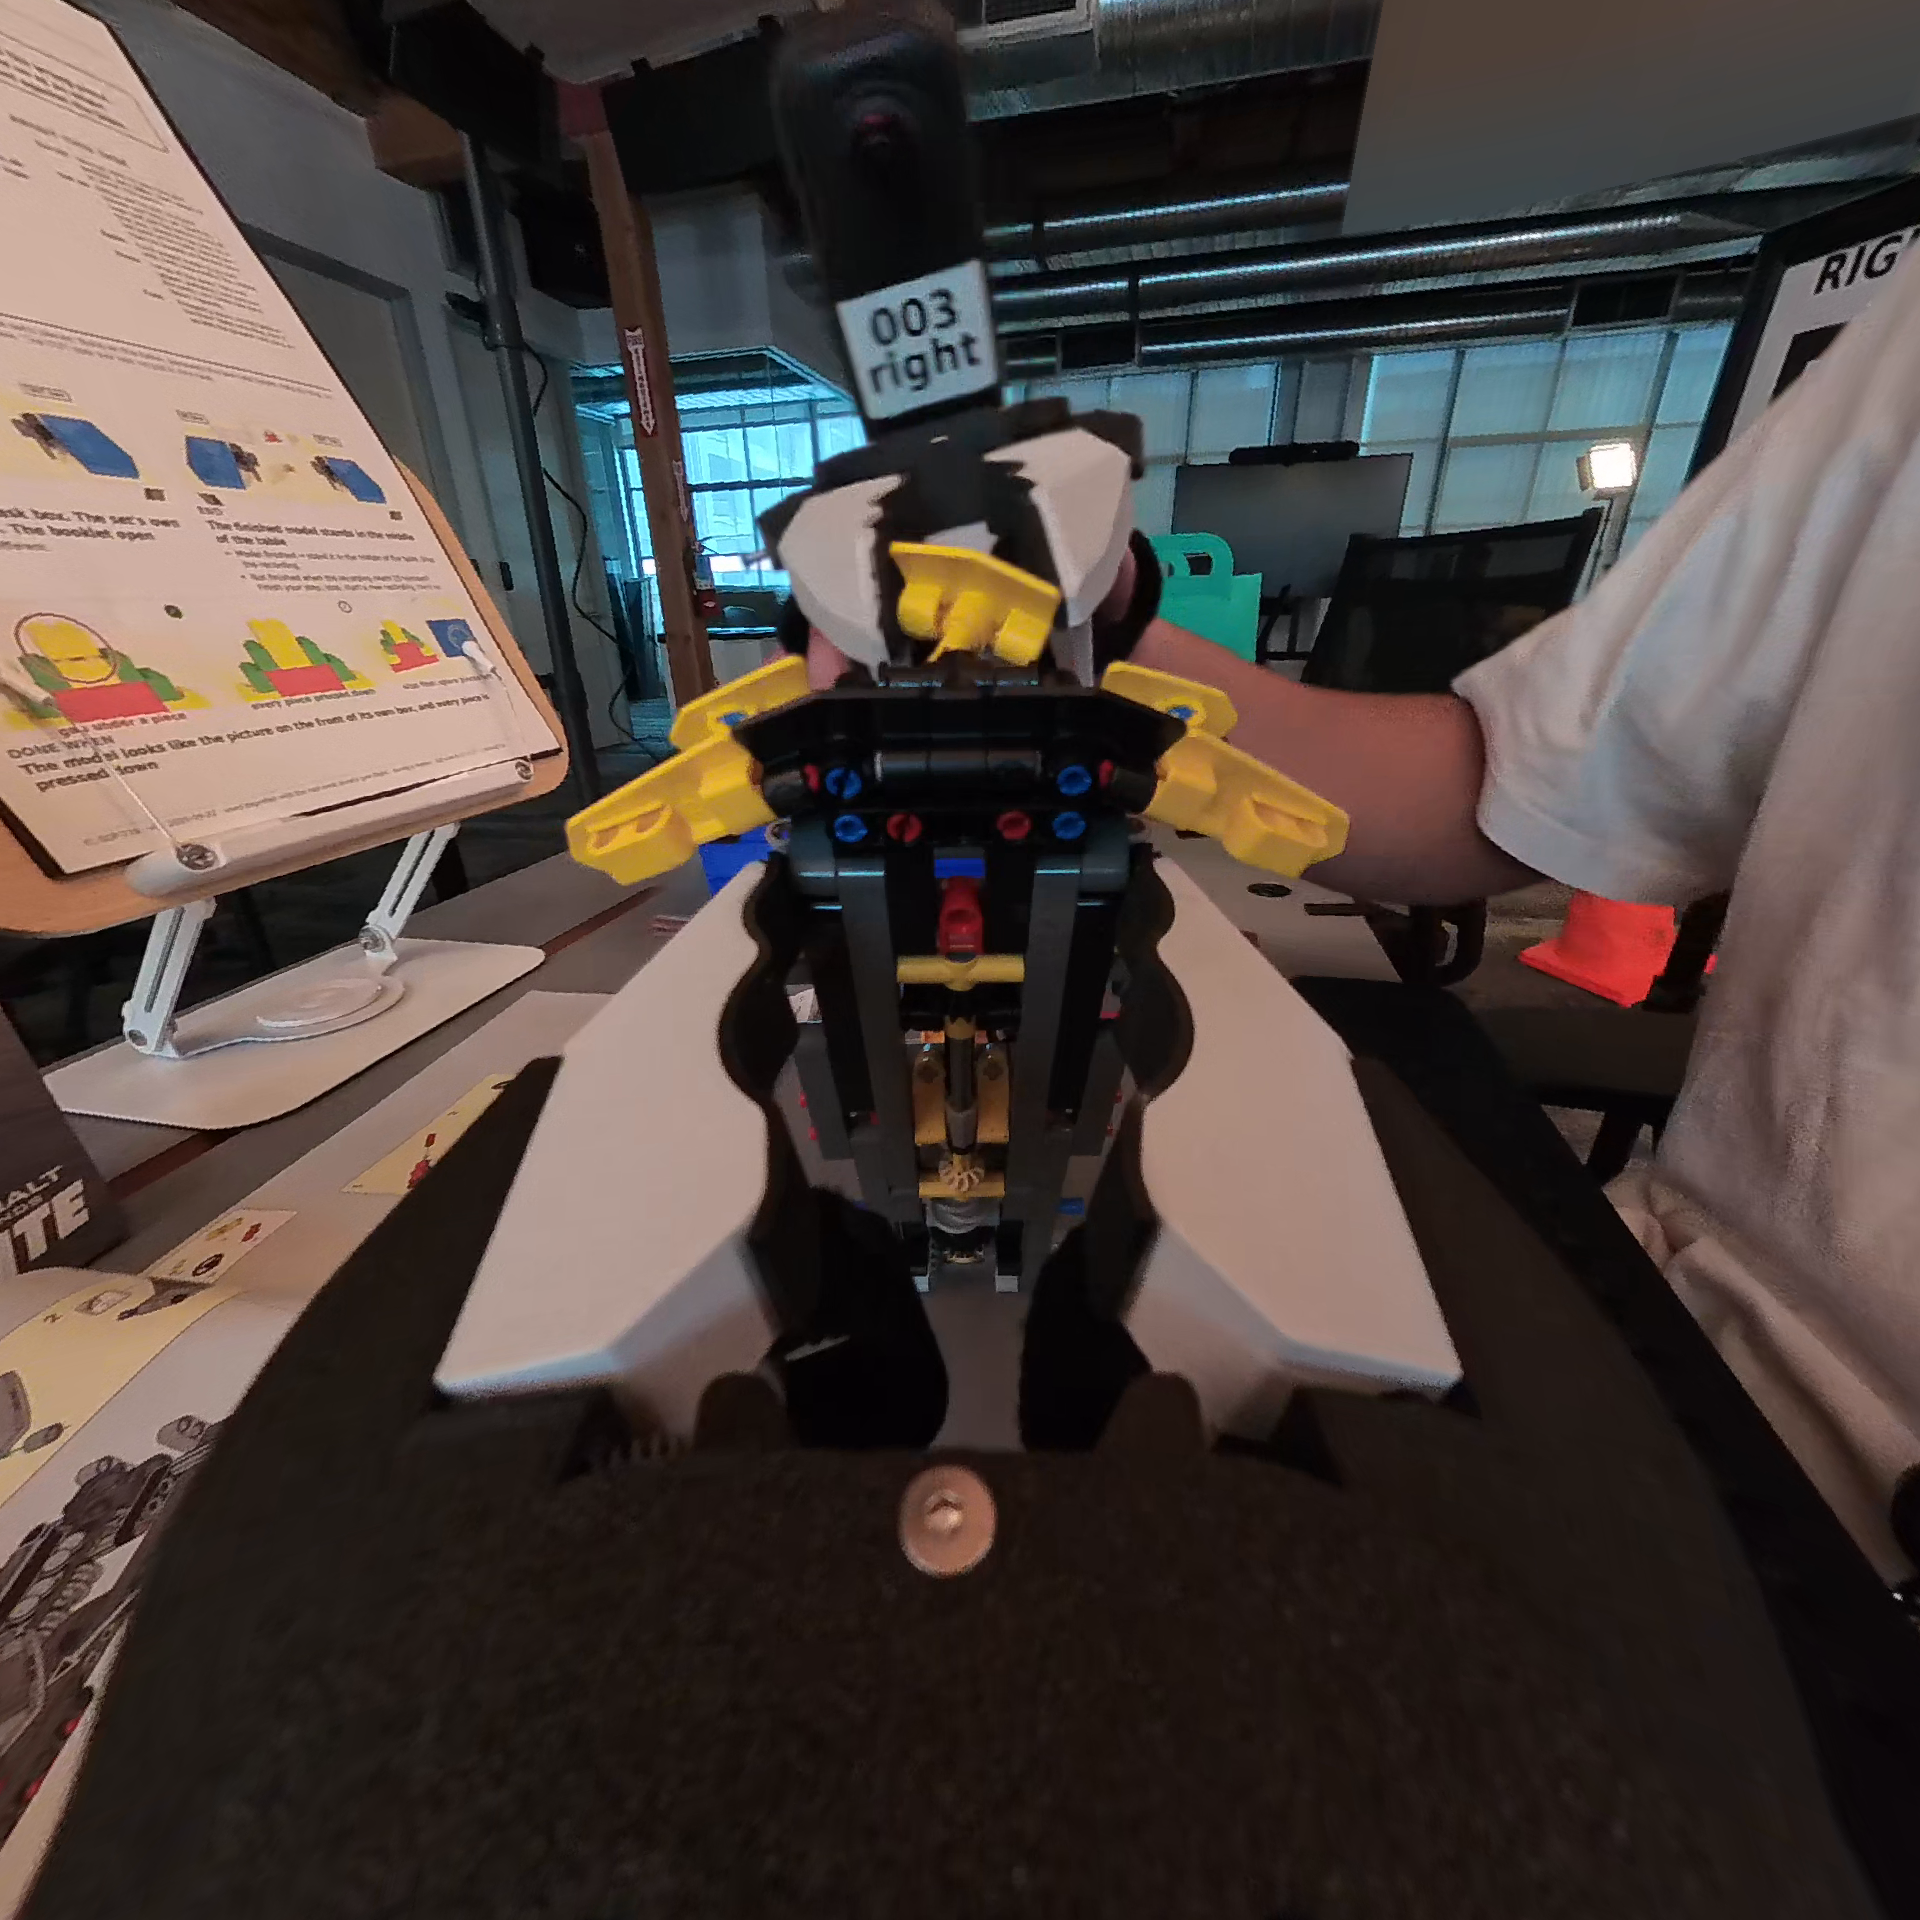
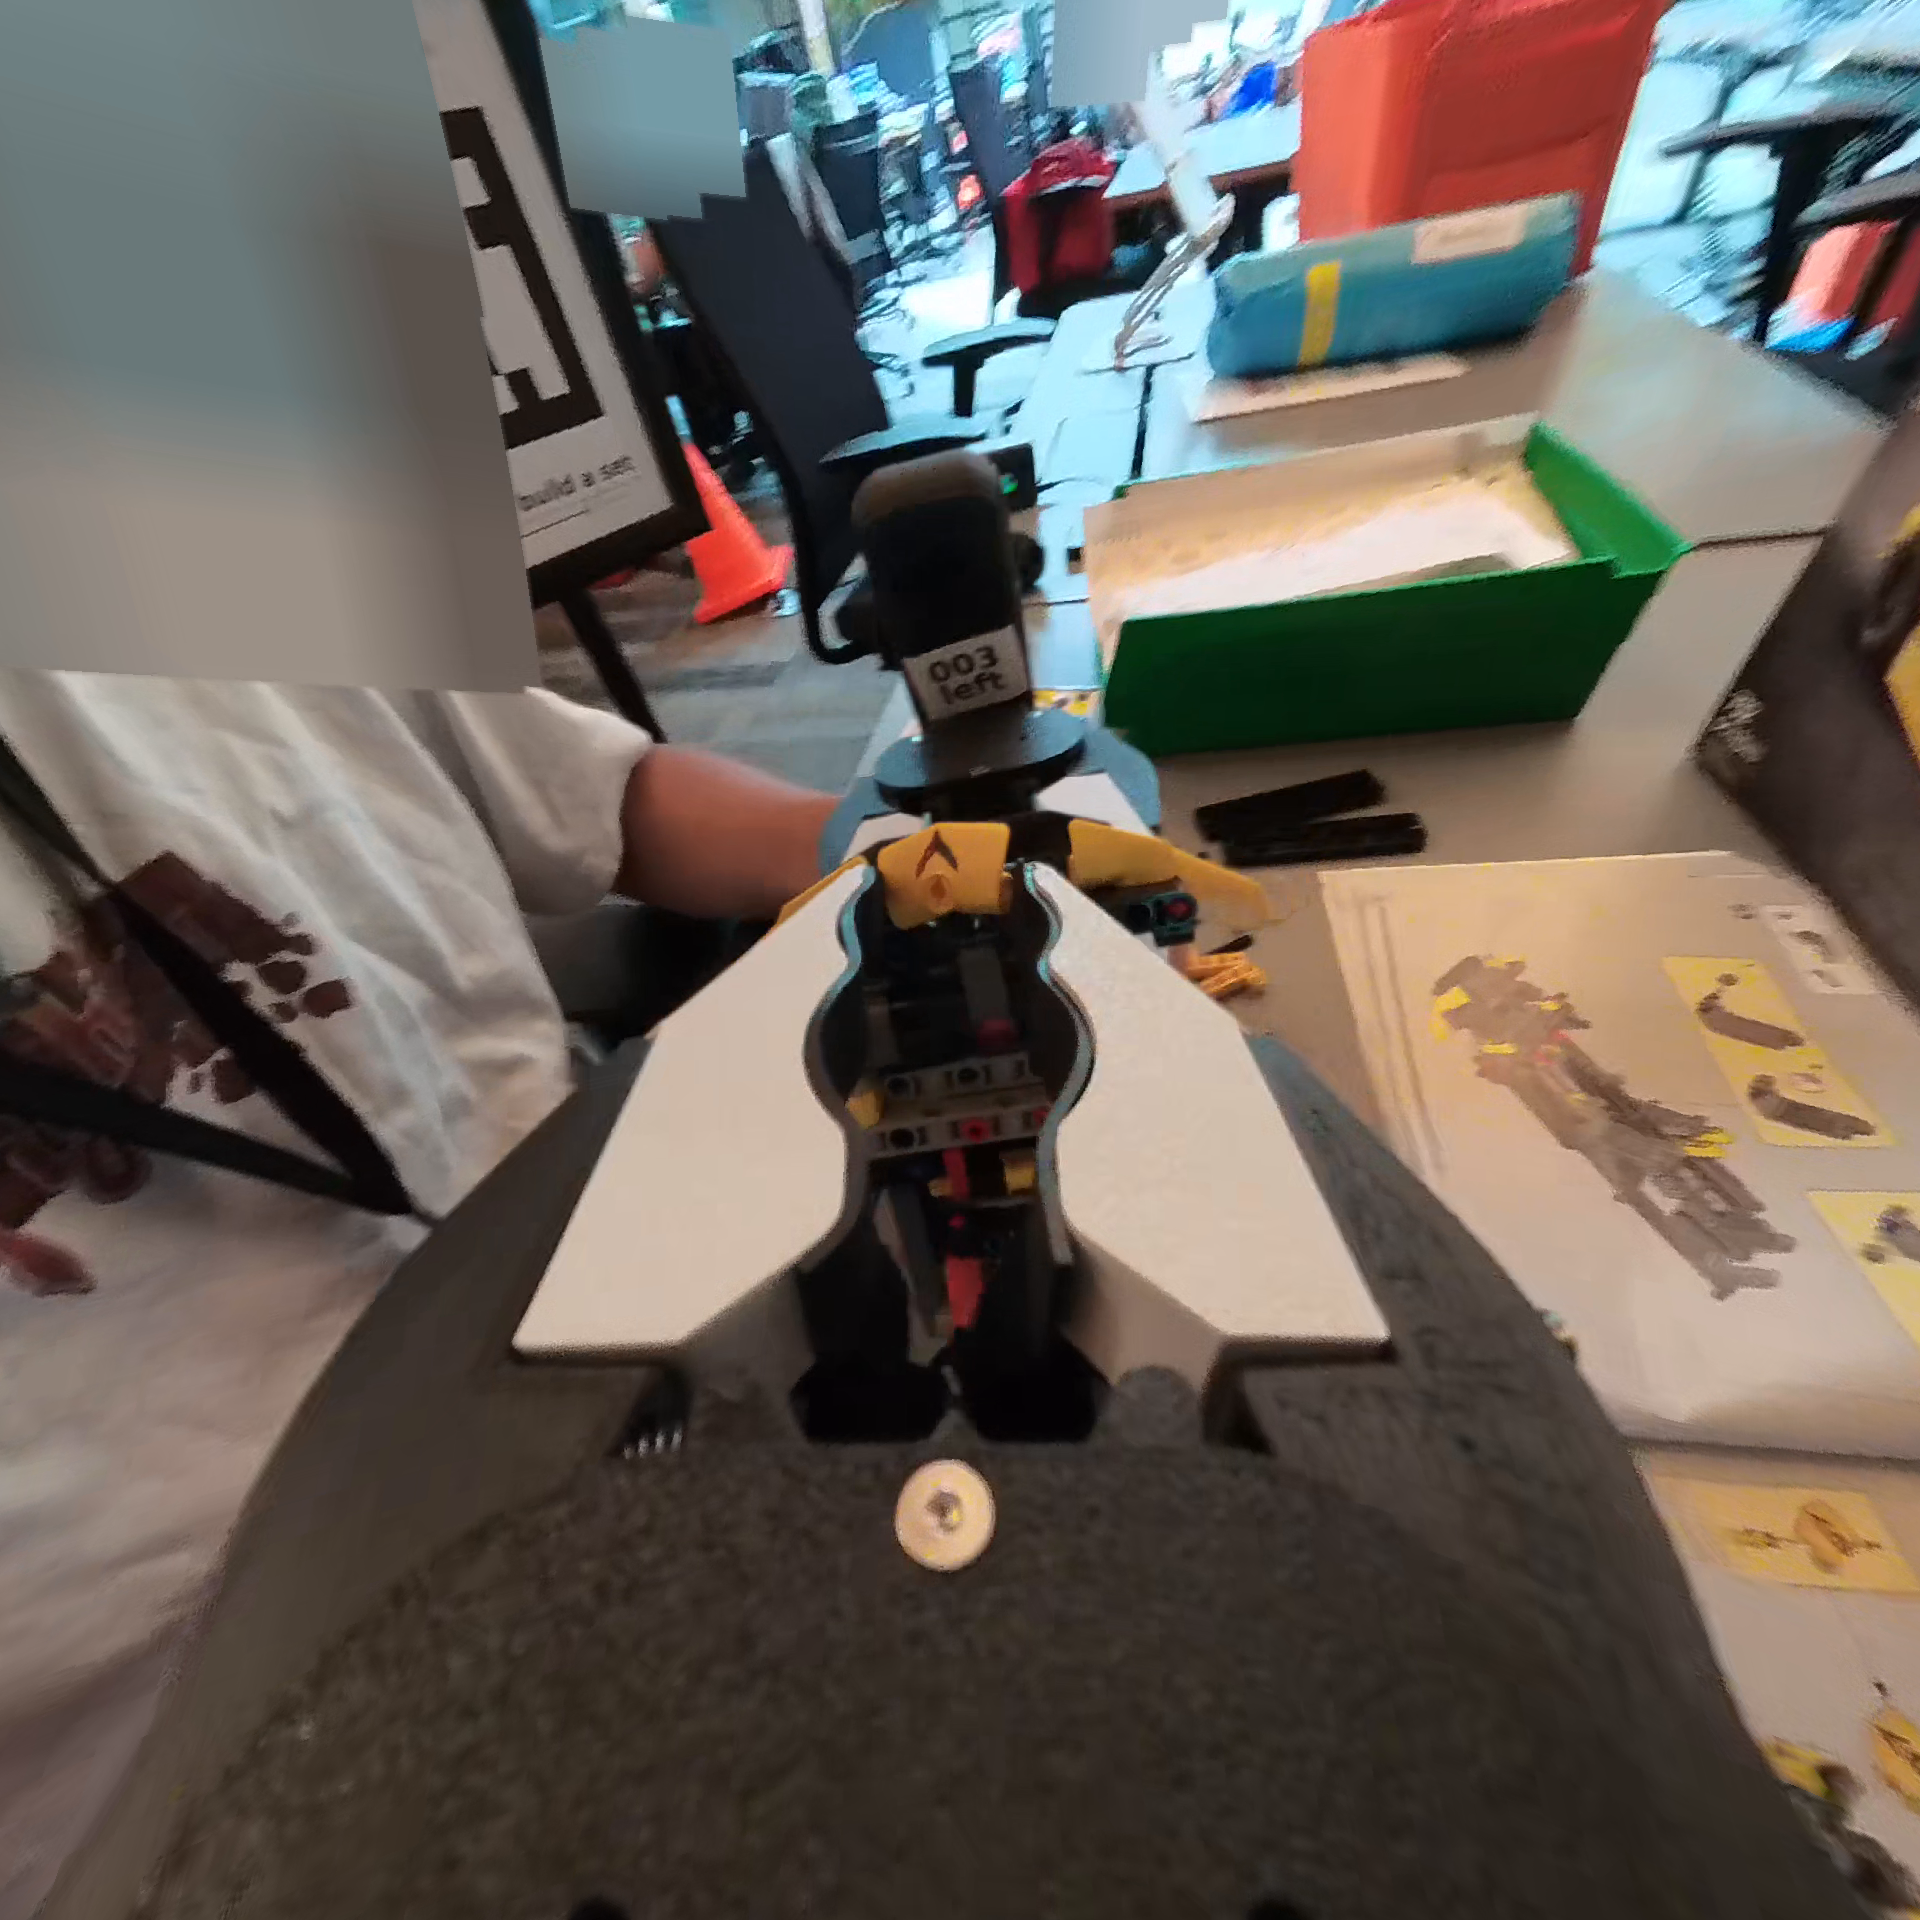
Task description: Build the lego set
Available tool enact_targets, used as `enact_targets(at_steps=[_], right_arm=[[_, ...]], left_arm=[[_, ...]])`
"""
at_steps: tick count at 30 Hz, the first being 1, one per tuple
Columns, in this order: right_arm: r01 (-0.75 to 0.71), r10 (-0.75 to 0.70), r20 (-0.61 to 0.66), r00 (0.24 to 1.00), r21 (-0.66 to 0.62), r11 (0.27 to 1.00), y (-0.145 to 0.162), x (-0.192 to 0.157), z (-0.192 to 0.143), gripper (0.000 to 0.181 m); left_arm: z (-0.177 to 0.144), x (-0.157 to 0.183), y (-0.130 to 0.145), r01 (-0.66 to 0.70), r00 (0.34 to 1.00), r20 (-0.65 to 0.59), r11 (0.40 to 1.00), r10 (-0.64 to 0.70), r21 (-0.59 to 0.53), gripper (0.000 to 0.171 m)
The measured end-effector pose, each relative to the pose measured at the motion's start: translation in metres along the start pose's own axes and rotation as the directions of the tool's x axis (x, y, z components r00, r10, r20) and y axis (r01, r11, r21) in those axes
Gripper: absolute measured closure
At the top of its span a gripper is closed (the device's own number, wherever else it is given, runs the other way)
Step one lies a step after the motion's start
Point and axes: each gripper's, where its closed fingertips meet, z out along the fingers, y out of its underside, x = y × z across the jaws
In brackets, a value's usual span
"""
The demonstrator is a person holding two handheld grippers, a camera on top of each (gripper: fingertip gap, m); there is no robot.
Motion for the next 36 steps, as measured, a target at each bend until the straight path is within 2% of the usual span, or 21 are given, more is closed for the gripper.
enact_targets(at_steps=[8, 11, 14, 19, 23, 33, 36], right_arm=[[-0.148, 0.172, 0.276, 0.946, -0.105, 0.983, 0.004, -0.009, -0.003, 0.157], [-0.123, 0.156, 0.297, 0.942, -0.127, 0.984, 0.005, -0.009, -0.003, 0.157], [-0.035, 0.087, 0.297, 0.951, -0.178, 0.983, 0.008, -0.01, -0.004, 0.157], [0.132, -0.076, 0.304, 0.95, -0.168, 0.977, 0.002, -0.011, -0.001, 0.157], [0.177, -0.11, 0.338, 0.935, -0.175, 0.968, 0.002, -0.014, 0.001, 0.157], [0.09, -0.074, 0.384, 0.92, -0.025, 0.996, -0.002, -0.015, 0.001, 0.158], [0.072, -0.062, 0.376, 0.925, -0.012, 0.997, -0.001, -0.019, -0.013, 0.157]], left_arm=[[0.001, 0.011, 0.001, 0.016, 0.997, -0.07, 1.0, -0.017, -0.008, 0.113], [0.0, 0.011, 0.001, 0.023, 0.997, -0.075, 1.0, -0.024, -0.013, 0.113], [0.0, 0.012, 0.001, 0.037, 0.995, -0.09, 0.999, -0.038, -0.015, 0.113], [0.0, 0.015, 0.001, 0.048, 0.992, -0.112, 0.999, -0.05, -0.018, 0.113], [0.0, 0.015, 0.001, 0.043, 0.993, -0.114, 0.999, -0.045, -0.022, 0.113], [-0.001, 0.014, 0.0, 0.053, 0.992, -0.112, 0.998, -0.055, -0.018, 0.113], [-0.004, 0.007, 0.0, 0.08, 0.992, -0.093, 0.997, -0.08, -0.012, 0.113]])
